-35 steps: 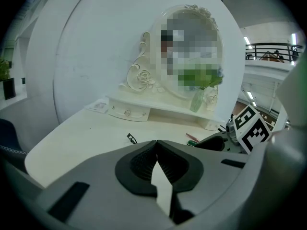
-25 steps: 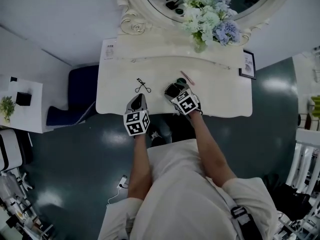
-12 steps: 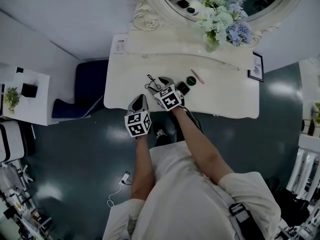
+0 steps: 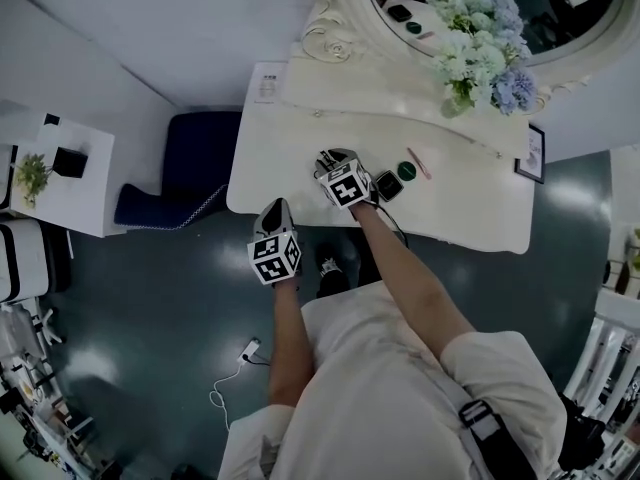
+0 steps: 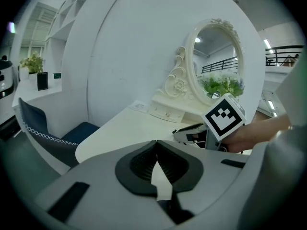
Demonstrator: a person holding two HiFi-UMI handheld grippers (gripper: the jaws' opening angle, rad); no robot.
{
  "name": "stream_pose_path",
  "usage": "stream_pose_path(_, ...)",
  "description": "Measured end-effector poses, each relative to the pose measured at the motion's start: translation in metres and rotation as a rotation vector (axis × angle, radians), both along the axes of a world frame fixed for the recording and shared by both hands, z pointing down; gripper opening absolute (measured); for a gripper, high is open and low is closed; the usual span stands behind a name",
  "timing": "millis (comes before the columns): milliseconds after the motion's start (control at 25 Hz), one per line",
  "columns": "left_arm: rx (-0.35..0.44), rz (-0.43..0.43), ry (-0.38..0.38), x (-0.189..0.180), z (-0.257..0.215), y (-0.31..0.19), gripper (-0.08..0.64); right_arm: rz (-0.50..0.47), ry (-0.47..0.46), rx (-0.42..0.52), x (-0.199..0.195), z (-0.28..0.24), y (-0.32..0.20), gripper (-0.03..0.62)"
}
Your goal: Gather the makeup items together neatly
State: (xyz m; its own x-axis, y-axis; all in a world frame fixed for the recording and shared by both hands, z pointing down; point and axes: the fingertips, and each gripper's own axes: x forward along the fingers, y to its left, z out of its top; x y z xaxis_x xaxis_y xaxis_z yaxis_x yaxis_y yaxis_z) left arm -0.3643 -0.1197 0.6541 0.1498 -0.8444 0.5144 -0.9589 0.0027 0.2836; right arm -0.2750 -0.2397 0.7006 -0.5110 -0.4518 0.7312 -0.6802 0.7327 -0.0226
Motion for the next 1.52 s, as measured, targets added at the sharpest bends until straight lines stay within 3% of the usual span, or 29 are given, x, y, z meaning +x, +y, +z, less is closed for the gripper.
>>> stream_pose_path(200,-0.002,-0.024,0.021,-0.010,0.001,0.005,0.015,0.002,0.069,-0.004,-0.003,0.007,-0.004,0.057)
stream_pose_path(360,0.001,-0.018,0.031,-0.010,0.002,0.007,0.015,-0.015,0.052,0.001,-0.011,-0.003,0.004,0.054)
stream_pose_path(640,0.009,0.069,0.003,0.023,-0.004,0.005,0.015,-0.027,-0.005,0.036,0.003,-0.037,0.027,0.052)
stream_pose_path(880,0.037,0.093,-0.010,0.056,-0.019,-0.006,0.015,-0.017,-0.011,0.060,0.065,-0.054,0.027,0.052)
stream_pose_path(1040,0.047,0.057,-0.022,0.073,-0.026,-0.016,0.015,-0.019,-0.007,0.056,0.112,-0.058,0.020,0.052)
stream_pose_path(1320,0.049,0.023,-0.037,0.140,-0.037,-0.035,0.015,-0.034,0.022,0.059,0.218,-0.056,-0.011,0.052)
stream_pose_path(1520,0.039,-0.001,-0.070,0.176,-0.040,-0.041,0.015,-0.032,0.032,0.049,0.269,-0.044,-0.034,0.052)
